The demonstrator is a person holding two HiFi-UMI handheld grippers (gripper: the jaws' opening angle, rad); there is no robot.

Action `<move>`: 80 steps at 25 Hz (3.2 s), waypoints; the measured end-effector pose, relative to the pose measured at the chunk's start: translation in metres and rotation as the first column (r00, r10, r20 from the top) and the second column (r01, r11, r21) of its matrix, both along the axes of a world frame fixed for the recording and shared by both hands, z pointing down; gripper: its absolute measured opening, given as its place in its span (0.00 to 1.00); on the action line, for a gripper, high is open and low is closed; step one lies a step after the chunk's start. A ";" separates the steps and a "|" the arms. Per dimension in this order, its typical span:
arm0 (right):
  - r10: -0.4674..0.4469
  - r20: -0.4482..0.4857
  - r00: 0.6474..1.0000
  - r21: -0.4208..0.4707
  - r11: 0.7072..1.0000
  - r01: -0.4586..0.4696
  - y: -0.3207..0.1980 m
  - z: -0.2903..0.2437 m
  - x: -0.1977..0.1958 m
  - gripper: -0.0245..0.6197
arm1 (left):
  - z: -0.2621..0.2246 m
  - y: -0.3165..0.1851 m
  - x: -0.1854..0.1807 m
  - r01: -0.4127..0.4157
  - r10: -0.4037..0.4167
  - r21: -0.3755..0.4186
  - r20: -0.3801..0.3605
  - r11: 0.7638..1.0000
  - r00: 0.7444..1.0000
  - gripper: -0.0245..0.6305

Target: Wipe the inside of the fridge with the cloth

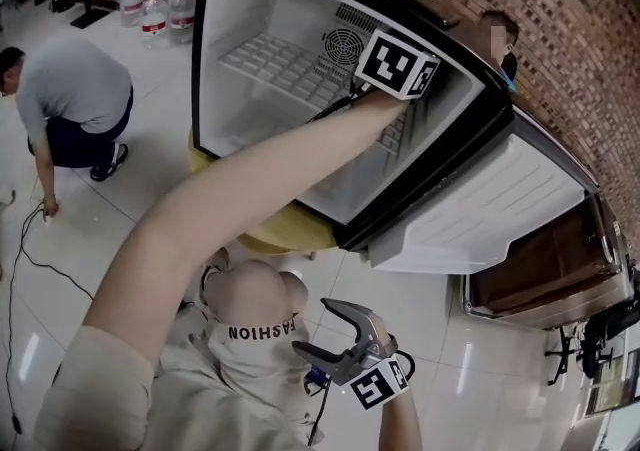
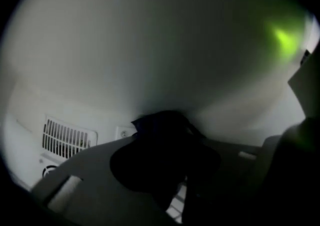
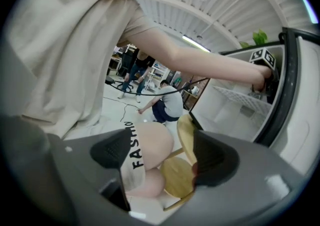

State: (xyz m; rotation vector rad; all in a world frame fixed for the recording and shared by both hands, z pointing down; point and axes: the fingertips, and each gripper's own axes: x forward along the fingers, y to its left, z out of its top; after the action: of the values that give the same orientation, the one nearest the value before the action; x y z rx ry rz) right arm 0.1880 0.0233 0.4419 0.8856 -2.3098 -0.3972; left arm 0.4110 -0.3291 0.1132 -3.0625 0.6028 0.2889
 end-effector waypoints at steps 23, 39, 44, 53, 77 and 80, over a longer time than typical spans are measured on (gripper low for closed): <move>0.052 0.024 0.998 -0.111 0.993 -0.049 0.000 0.061 0.000 0.64 | 0.036 0.011 -0.020 -0.098 0.104 -0.047 0.122 0.994 0.987 0.18; 0.066 0.031 0.997 -0.153 0.986 -0.061 0.009 0.073 0.006 0.63 | 0.044 0.133 -0.083 -0.536 0.558 -0.288 -0.005 0.794 0.830 0.16; 0.091 0.059 0.994 -0.165 0.983 -0.080 0.004 0.084 0.009 0.63 | 0.051 0.053 -0.070 -0.231 0.262 -0.285 0.074 0.930 0.962 0.17; 0.140 -0.003 0.990 -0.140 0.980 -0.139 0.011 0.079 0.015 0.62 | 0.079 0.019 0.005 -0.094 0.164 -0.222 0.320 0.971 0.933 0.16; 0.124 -0.004 0.992 -0.142 0.982 -0.123 0.014 0.075 0.007 0.61 | 0.216 0.121 -0.103 -0.349 0.378 -0.314 0.034 0.883 0.925 0.16; 0.120 -0.004 0.993 -0.150 0.981 -0.120 0.017 0.078 0.003 0.61 | 0.234 0.087 -0.087 -0.309 0.322 -0.335 -0.016 0.890 0.947 0.15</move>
State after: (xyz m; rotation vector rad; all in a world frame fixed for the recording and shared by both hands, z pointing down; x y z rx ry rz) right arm 0.1906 0.0408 0.5201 0.9451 -2.2433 -0.1668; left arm 0.3241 -0.2419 0.3474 -3.4824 0.1554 0.1345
